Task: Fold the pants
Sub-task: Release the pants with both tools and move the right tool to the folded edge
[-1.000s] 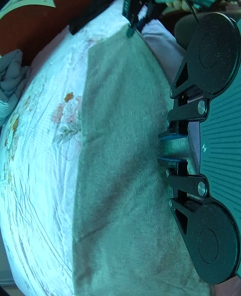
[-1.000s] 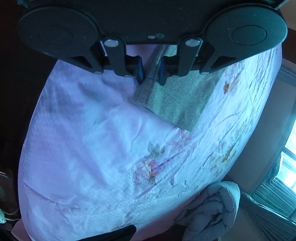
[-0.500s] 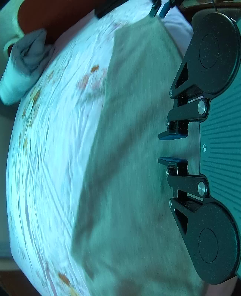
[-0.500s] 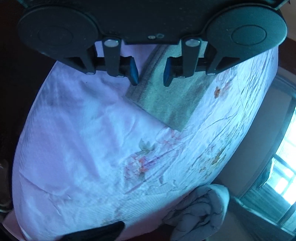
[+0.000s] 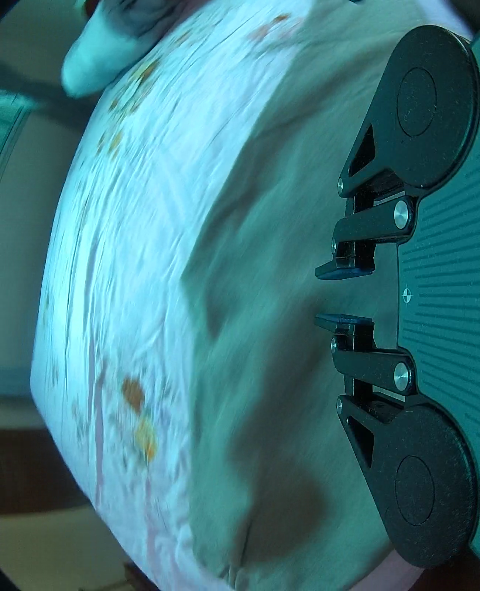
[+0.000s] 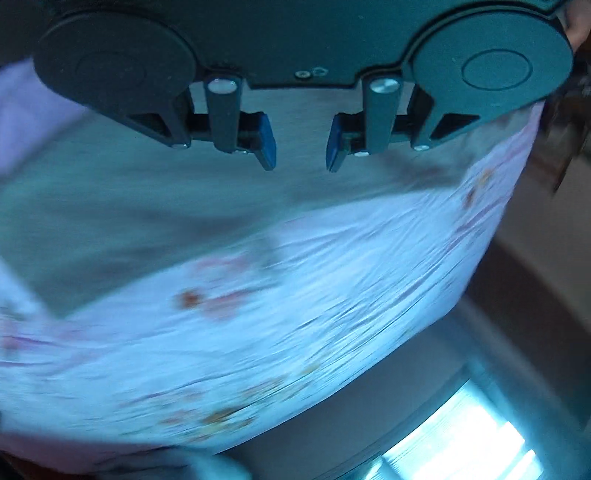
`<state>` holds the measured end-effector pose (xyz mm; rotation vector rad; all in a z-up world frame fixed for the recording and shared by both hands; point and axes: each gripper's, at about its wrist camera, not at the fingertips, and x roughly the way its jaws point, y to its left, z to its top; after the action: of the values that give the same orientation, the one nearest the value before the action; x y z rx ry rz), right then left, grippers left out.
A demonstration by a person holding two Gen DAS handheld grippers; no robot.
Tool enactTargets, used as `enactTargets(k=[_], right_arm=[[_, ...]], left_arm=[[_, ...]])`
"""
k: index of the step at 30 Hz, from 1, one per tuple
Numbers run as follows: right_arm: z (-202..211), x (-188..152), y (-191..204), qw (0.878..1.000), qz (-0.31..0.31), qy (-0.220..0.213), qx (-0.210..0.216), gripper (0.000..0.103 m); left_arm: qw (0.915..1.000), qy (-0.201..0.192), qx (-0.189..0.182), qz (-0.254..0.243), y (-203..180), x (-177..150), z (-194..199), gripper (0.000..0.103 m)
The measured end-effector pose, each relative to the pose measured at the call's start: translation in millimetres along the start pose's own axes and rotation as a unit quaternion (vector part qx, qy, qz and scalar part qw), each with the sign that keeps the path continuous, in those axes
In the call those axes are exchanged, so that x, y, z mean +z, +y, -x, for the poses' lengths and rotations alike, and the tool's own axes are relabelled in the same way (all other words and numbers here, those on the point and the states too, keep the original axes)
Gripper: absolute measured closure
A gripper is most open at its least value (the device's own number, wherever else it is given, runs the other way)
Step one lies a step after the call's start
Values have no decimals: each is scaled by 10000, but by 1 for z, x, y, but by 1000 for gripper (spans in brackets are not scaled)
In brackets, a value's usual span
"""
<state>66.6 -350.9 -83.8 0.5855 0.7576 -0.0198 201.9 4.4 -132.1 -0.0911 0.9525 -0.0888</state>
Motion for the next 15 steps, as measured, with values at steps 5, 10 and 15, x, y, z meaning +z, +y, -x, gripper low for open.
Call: enactTargets(k=[5,10,15], right_arm=[[-71,2,74,9930,620,735,679,83],[-135,7,137,9828,1055,1138,1000,86],[-191,28,172,9770,1188,1397,1087,83]], left_arm=[[9997,-42,133,216,36,26,-25,84],[9982,136,419,401,71,42,-62,84],[9953,186,478,821,111,48,-82,84]])
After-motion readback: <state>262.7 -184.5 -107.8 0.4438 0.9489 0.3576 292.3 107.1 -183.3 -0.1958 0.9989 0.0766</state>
